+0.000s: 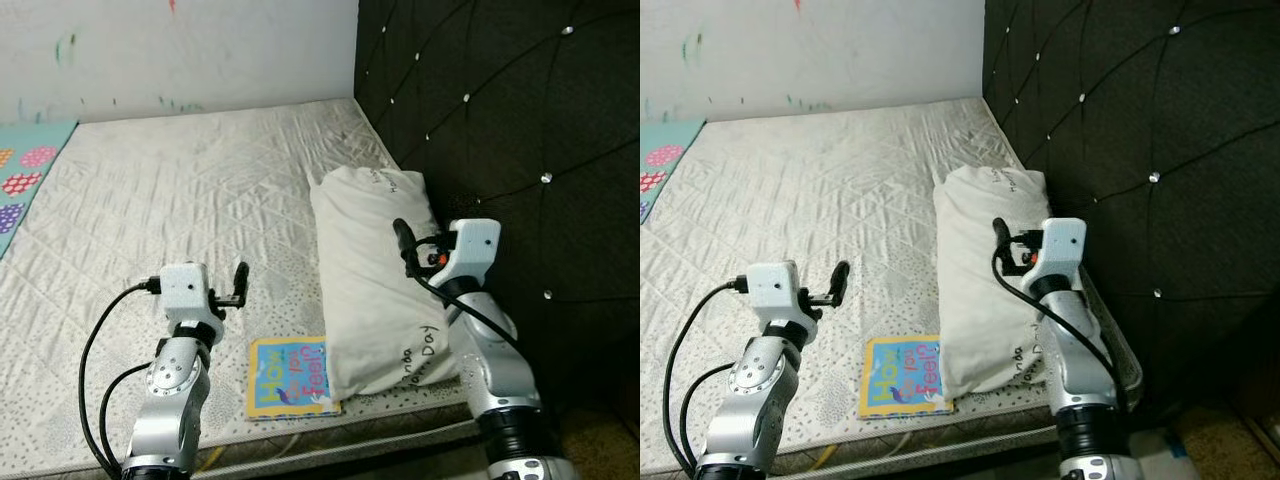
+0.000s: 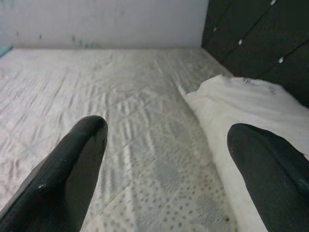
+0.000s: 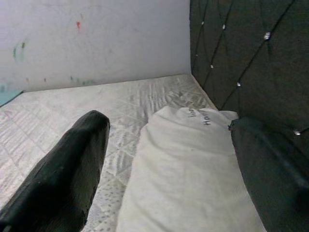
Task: Clean up the room
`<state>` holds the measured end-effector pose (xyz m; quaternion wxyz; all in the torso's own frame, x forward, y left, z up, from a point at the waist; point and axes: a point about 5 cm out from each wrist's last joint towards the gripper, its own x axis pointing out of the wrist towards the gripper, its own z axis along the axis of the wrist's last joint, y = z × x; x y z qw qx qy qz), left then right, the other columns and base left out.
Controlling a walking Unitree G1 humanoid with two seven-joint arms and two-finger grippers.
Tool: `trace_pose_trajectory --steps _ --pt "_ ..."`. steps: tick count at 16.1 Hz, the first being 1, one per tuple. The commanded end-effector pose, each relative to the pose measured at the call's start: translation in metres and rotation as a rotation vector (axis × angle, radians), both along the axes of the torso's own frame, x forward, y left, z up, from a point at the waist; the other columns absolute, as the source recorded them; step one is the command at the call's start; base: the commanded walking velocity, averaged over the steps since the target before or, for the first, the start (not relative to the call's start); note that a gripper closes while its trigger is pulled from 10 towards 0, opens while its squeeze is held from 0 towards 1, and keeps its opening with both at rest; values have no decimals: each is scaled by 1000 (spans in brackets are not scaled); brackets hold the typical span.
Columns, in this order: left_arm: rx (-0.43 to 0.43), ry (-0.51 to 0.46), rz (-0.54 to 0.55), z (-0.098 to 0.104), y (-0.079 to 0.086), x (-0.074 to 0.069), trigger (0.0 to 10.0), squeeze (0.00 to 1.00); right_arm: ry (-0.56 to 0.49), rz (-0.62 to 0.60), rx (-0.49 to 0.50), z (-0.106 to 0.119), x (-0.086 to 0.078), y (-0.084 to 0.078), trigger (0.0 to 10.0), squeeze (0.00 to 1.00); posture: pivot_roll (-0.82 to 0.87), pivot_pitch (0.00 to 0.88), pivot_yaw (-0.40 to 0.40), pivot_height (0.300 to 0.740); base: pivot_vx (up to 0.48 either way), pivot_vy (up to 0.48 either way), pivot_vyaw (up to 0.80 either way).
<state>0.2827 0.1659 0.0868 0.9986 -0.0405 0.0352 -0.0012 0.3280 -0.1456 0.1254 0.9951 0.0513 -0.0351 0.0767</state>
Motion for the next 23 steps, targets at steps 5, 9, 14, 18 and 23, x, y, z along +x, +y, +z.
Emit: trace_pose_trajectory --steps 5,9,14,18,23 --pt "-13 7 -2 0 0 1 10000 0 2 35 -5 -3 0 10 10000 0 -121 0 35 740 0 0 0" --pt "-18 -10 -5 1 -5 1 10000 0 4 53 -11 -4 -1 11 10000 0 -121 0 21 740 0 0 -416" --pt "-31 -2 -34 0 -9 -1 10000 0 1 40 -75 -6 -5 9 10000 0 -133 0 34 740 0 0 160" --pt "-75 -25 -21 4 -10 5 10000 0 -8 69 -57 -5 -6 17 10000 0 -128 0 19 740 0 0 800" --pt "-117 -2 -24 2 -2 0 10000 0 -4 46 -56 -3 -7 7 10000 0 -137 0 13 740 0 55 0"
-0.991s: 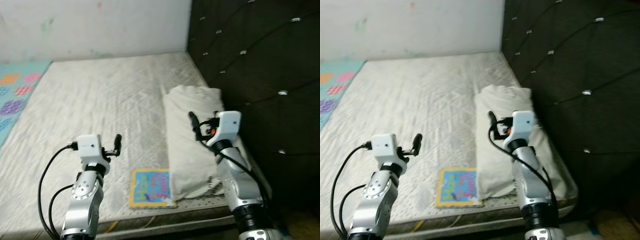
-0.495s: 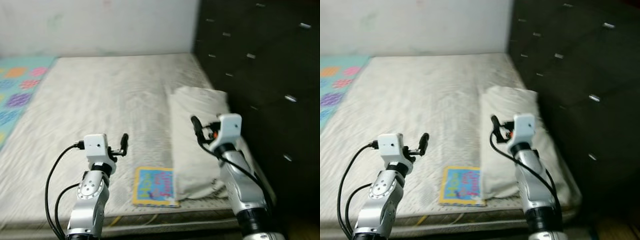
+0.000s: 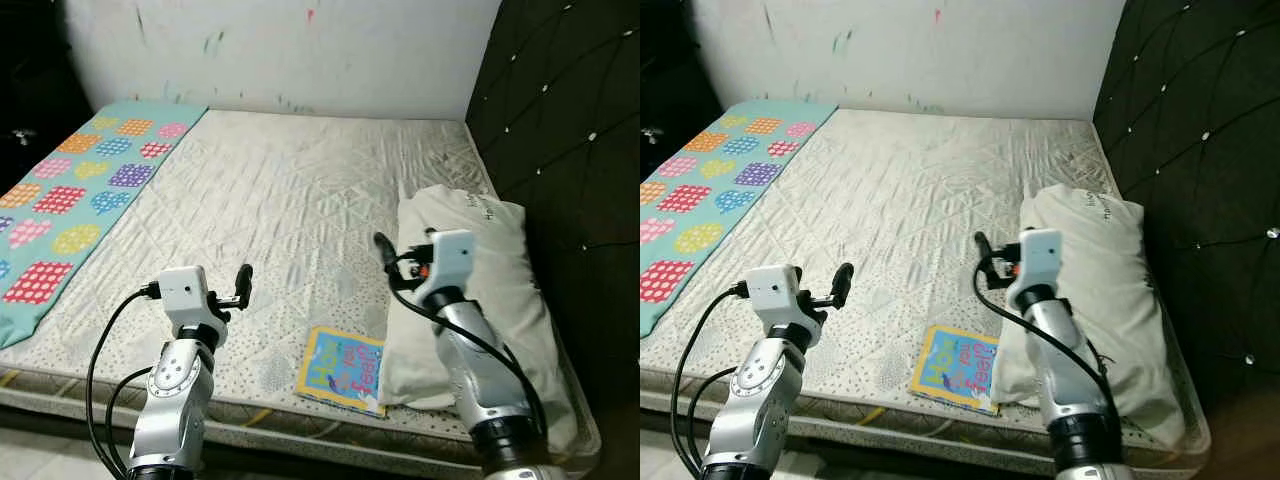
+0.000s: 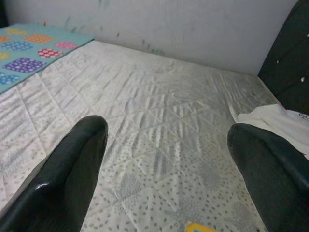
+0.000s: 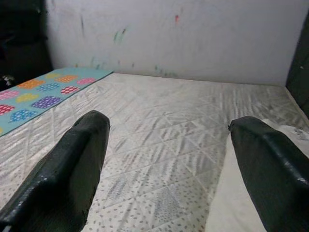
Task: Clean up the room
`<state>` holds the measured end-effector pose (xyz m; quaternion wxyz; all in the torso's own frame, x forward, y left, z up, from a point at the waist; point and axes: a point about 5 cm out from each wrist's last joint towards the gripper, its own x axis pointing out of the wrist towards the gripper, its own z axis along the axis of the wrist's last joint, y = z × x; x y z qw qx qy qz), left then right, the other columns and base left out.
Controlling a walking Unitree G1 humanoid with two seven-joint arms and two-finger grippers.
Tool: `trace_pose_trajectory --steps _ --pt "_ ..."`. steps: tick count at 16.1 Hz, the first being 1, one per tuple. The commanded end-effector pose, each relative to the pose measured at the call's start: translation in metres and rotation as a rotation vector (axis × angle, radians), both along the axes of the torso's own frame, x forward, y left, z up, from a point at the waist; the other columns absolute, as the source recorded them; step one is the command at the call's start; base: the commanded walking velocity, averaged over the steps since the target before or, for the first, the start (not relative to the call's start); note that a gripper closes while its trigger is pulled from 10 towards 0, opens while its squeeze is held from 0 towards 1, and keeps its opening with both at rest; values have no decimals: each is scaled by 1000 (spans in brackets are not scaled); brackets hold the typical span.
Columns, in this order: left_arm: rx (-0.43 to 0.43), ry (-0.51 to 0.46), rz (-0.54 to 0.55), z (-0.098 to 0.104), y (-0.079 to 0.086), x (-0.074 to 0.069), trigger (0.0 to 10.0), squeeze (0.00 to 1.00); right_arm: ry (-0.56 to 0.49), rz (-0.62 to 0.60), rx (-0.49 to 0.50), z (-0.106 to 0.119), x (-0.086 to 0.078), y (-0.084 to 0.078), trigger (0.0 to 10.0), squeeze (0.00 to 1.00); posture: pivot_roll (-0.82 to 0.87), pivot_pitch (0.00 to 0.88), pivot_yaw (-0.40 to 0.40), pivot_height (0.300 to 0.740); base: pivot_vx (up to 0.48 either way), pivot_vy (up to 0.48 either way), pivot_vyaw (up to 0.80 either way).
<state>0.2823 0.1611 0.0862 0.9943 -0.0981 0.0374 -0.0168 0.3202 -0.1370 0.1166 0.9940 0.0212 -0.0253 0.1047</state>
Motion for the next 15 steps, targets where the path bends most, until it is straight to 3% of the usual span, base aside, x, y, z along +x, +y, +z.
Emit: trace_pose_trajectory --steps 1,8,15 --pt "-2 -7 6 3 3 0 10000 0 -17 -5 2 6 -1 -3 10000 0 -141 0 10 740 0 281 0" --pt "-15 -1 9 2 -2 2 10000 0 0 1 -26 3 -5 -8 10000 0 -163 0 -5 740 0 321 0" --pt "-15 7 16 1 -3 2 10000 0 4 12 -36 3 -6 -8 10000 0 -167 0 -10 740 0 470 0"
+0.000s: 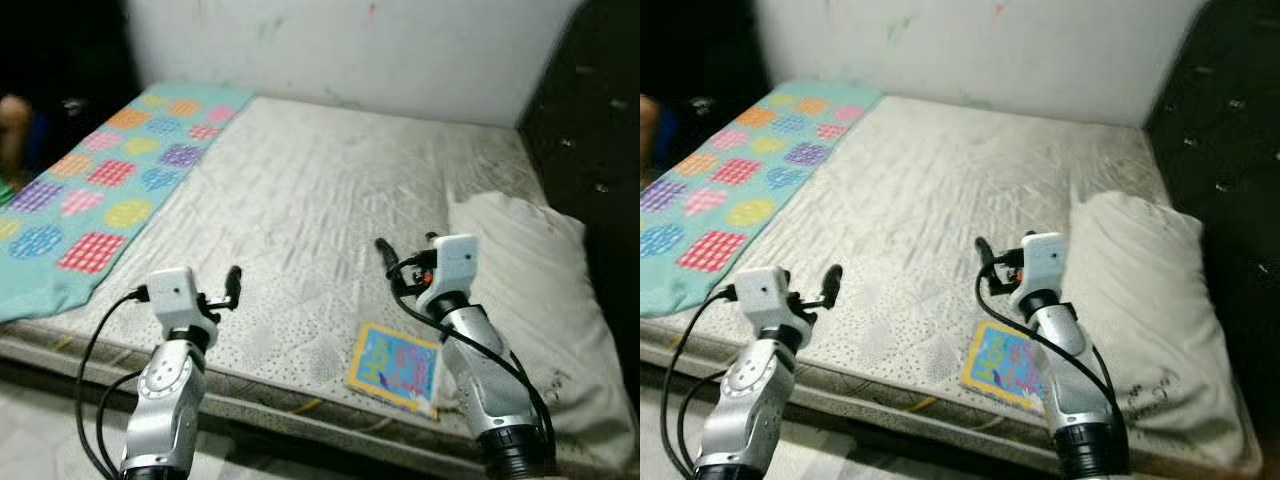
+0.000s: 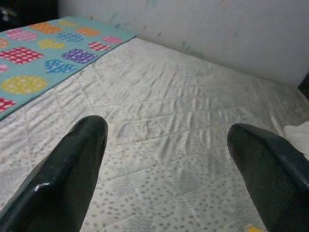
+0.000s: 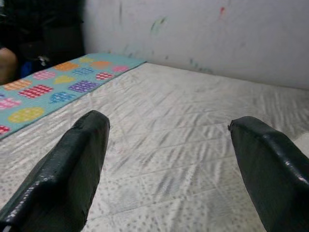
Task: Clean up the room
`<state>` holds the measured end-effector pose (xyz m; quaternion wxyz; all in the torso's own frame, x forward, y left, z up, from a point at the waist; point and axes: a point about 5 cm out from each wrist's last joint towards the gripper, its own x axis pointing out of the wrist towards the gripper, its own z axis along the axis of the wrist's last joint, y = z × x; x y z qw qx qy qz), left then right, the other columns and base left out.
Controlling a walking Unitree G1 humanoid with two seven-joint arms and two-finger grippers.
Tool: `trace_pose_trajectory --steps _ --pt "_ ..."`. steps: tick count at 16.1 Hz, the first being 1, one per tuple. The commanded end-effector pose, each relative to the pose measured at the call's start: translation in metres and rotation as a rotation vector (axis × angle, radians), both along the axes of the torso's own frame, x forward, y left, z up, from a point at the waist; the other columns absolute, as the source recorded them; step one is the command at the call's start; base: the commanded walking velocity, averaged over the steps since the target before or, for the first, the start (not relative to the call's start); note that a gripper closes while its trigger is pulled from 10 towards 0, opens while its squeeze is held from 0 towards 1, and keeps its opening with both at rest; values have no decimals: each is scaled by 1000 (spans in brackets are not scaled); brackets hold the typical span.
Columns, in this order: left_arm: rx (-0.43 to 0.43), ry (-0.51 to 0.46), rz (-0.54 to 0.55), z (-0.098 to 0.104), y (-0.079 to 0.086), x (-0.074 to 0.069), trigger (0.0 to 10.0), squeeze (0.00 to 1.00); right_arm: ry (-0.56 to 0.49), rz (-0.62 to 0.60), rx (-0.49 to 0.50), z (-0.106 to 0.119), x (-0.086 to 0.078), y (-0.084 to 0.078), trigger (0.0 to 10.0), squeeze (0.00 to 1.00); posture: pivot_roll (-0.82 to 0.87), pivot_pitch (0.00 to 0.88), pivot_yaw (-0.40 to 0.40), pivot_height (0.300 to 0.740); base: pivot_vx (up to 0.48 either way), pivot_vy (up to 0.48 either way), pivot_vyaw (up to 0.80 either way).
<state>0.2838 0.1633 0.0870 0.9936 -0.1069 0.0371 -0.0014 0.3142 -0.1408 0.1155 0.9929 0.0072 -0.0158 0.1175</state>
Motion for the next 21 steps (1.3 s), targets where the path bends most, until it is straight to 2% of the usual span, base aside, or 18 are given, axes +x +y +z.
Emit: trace_pose_trajectory --steps 1,6,9,14,17,21 --pt "2 6 -14 0 -6 1 10000 0 -14 -10 -11 4 0 -4 10000 0 -168 0 -10 740 0 480 0" --pt "3 2 -15 -1 -6 1 10000 0 -11 -8 -21 2 -3 -4 10000 0 -178 0 -5 740 0 480 0" --pt "-13 -21 -35 0 -10 2 10000 0 -8 -6 -28 1 -4 -5 10000 0 -198 0 -11 740 0 0 0" --pt "-31 -42 -83 2 -10 1 10000 0 -32 2 -32 4 -3 4 10000 0 -210 0 17 740 0 0 0" --pt "-32 -51 -83 4 -9 2 10000 0 -27 10 -31 1 -6 8 10000 0 -197 0 17 740 266 0 0" --pt "-31 -52 -98 5 -9 -3 10000 0 -19 9 -27 -1 -6 9 10000 0 -169 0 16 740 336 0 0"
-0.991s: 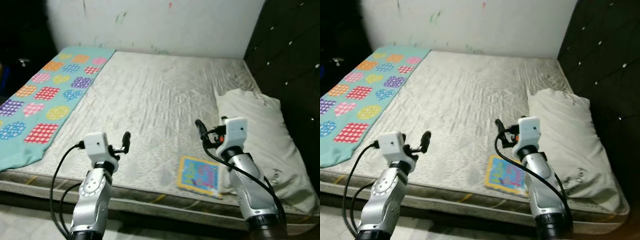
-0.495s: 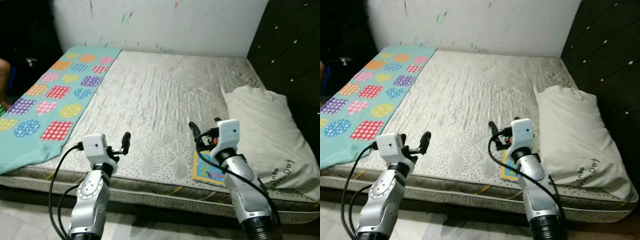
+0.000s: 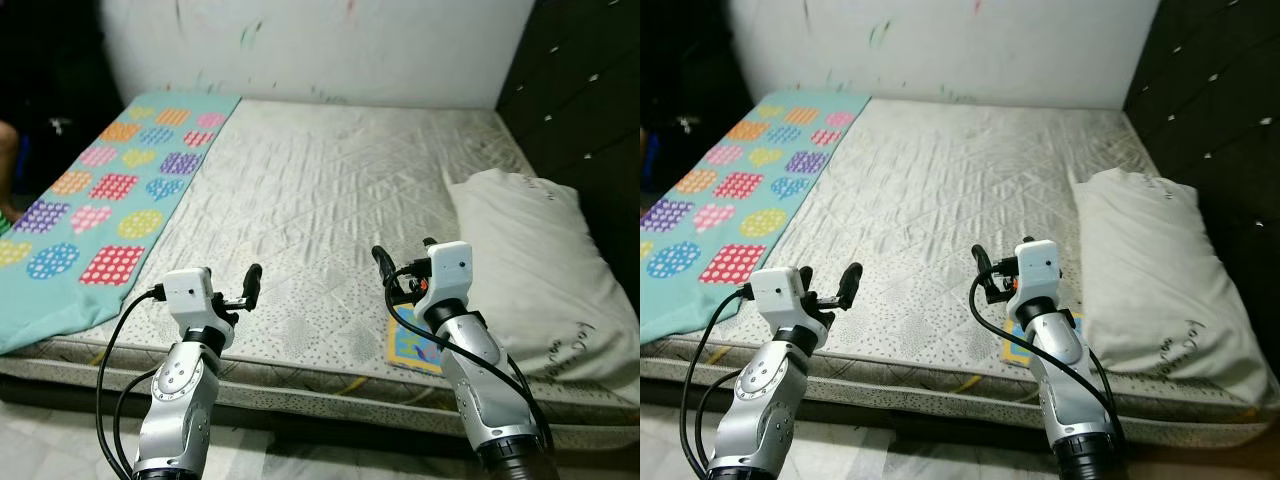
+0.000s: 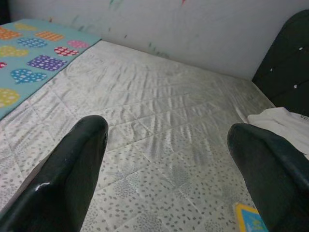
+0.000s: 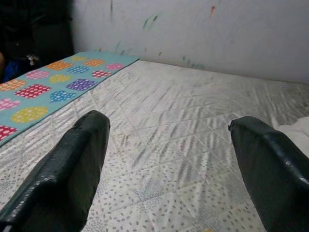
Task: Clean up the room
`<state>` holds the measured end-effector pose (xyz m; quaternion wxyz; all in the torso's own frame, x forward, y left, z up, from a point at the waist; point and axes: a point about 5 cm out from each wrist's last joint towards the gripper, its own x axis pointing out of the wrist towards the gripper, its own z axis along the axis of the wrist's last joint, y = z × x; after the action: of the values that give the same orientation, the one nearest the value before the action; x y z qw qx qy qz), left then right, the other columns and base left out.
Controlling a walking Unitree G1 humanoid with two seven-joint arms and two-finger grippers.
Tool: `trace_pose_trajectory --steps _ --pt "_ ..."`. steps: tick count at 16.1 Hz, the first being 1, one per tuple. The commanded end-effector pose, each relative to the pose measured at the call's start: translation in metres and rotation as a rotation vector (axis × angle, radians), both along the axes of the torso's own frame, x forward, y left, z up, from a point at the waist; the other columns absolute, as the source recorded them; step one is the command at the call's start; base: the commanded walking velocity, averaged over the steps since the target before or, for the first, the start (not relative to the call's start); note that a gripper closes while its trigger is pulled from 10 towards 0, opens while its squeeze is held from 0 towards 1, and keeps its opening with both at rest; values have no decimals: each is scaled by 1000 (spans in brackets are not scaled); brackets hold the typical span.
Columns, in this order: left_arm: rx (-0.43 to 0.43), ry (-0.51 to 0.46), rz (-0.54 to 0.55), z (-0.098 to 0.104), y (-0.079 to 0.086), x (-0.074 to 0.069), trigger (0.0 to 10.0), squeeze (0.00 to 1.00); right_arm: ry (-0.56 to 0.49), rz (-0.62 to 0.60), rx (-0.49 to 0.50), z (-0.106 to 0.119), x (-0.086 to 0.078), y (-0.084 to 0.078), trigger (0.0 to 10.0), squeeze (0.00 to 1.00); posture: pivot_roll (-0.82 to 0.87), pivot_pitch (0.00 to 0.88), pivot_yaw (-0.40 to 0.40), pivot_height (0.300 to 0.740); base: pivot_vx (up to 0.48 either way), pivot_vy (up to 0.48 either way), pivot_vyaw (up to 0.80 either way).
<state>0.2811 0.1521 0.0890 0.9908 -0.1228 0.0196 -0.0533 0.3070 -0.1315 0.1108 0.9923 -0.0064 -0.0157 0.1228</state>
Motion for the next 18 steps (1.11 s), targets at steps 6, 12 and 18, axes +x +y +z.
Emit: trace_pose_trajectory --steps 6,12,18 --pt "16 -1 8 4 6 -1 10000 0 -9 2 4 2 1 2 10000 0 -159 0 14 740 362 0 0" --pt "-11 32 58 2 6 3 10000 0 -9 -6 2 2 2 1 10000 0 -163 0 16 740 53 0 0" --pt "-24 40 45 2 4 4 10000 0 -6 -12 0 2 4 -1 10000 0 -172 0 16 740 0 240 -400"
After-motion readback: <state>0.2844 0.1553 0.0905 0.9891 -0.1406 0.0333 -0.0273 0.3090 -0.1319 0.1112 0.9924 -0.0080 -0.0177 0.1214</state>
